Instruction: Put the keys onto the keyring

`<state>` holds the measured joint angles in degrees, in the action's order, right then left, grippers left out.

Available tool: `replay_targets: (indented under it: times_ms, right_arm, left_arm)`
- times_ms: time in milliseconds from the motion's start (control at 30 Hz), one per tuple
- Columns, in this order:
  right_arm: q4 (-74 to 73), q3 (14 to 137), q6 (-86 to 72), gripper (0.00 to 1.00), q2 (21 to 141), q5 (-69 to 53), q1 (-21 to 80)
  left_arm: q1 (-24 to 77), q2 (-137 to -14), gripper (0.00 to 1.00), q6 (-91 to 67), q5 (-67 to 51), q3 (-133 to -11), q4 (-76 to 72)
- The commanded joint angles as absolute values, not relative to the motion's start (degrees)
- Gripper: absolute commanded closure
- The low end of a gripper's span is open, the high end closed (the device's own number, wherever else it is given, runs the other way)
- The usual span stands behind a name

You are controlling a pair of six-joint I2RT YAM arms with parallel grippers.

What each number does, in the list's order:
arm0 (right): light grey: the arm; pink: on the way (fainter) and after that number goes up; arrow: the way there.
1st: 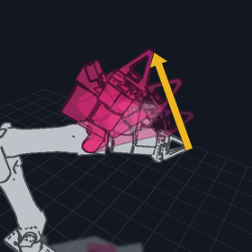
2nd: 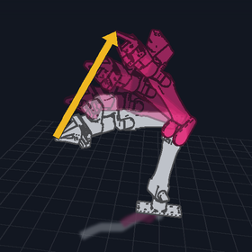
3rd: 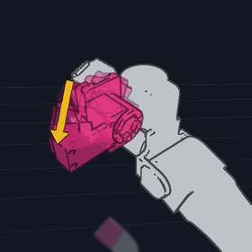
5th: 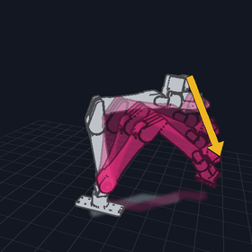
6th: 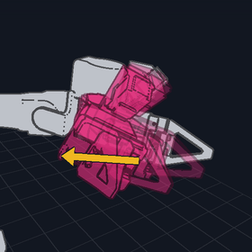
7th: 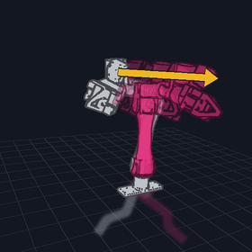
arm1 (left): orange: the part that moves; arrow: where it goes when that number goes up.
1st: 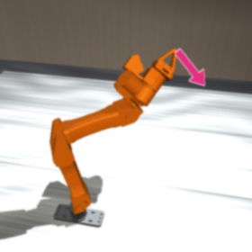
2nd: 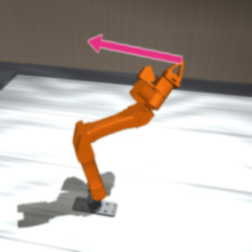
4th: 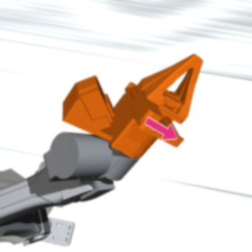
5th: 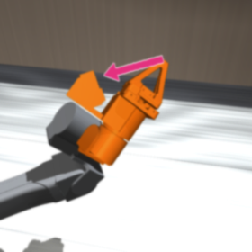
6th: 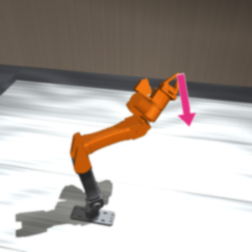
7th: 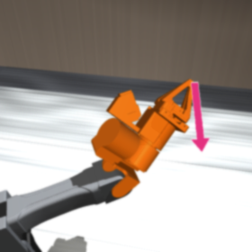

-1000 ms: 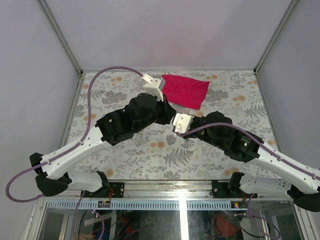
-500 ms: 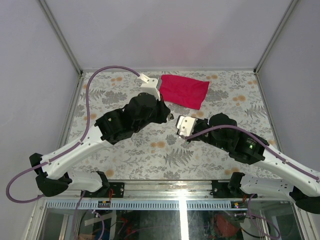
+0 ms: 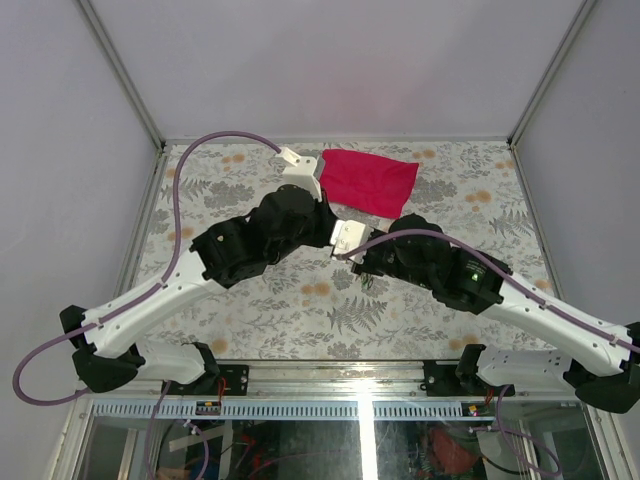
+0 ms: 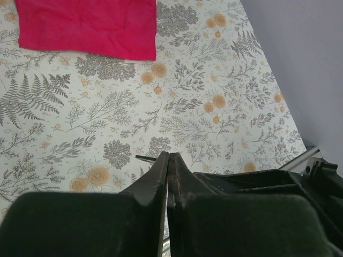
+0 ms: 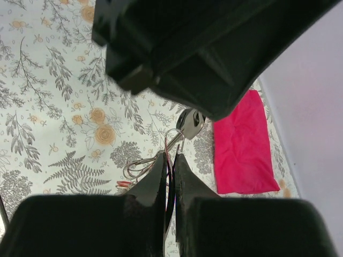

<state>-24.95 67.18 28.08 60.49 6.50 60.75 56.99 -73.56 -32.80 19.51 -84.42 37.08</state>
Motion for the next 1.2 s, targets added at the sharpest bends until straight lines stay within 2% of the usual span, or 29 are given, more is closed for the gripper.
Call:
replay_targets:
  times_ms: [0,1167]
  right_arm:
    - [-22.69,72.35,24.33,1.00,62.41,7.37,60.83]
    - [-14.68,70.70,22.70,1.00,66.48,13.05,60.86]
  left_arm:
    - [56.87,-74.35,1.00,-34.03,21.08,-86.41,36.29]
    - [56.89,-74.01,1.00,-35.43,20.22,-85.61,35.77]
